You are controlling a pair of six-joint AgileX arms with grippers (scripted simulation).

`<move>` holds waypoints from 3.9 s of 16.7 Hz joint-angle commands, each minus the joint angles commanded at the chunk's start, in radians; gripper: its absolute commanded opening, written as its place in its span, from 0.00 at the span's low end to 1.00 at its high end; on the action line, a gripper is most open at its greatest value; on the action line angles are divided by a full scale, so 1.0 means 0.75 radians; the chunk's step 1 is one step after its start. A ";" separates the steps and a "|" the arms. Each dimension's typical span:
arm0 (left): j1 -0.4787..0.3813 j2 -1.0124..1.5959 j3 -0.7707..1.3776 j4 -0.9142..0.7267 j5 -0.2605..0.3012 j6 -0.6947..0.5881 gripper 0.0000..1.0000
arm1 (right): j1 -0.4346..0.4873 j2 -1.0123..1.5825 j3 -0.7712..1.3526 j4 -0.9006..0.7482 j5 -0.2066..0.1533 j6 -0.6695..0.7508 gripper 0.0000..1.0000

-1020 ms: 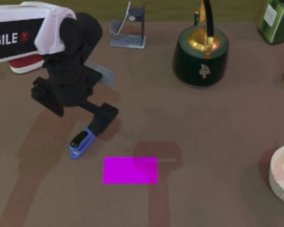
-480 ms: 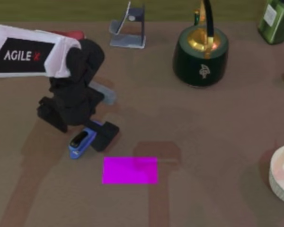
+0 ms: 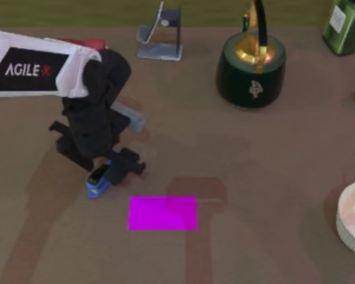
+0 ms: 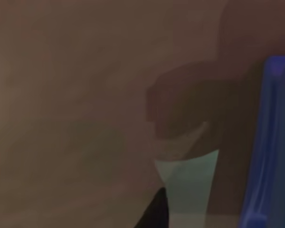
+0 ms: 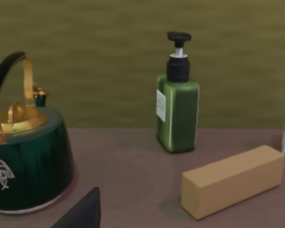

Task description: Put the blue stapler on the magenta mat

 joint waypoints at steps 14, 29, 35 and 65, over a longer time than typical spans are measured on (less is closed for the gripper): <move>0.000 -0.003 0.000 -0.002 0.003 -0.001 0.00 | 0.000 0.000 0.000 0.000 0.000 0.000 1.00; 0.015 -0.172 0.294 -0.468 0.001 -0.005 0.00 | 0.000 0.000 0.000 0.000 0.000 0.000 1.00; -0.028 -0.189 0.296 -0.498 -0.043 -0.211 0.00 | 0.000 0.000 0.000 0.000 0.000 0.000 1.00; -0.460 -0.352 0.085 -0.312 -0.056 -3.305 0.00 | 0.000 0.000 0.000 0.000 0.000 0.000 1.00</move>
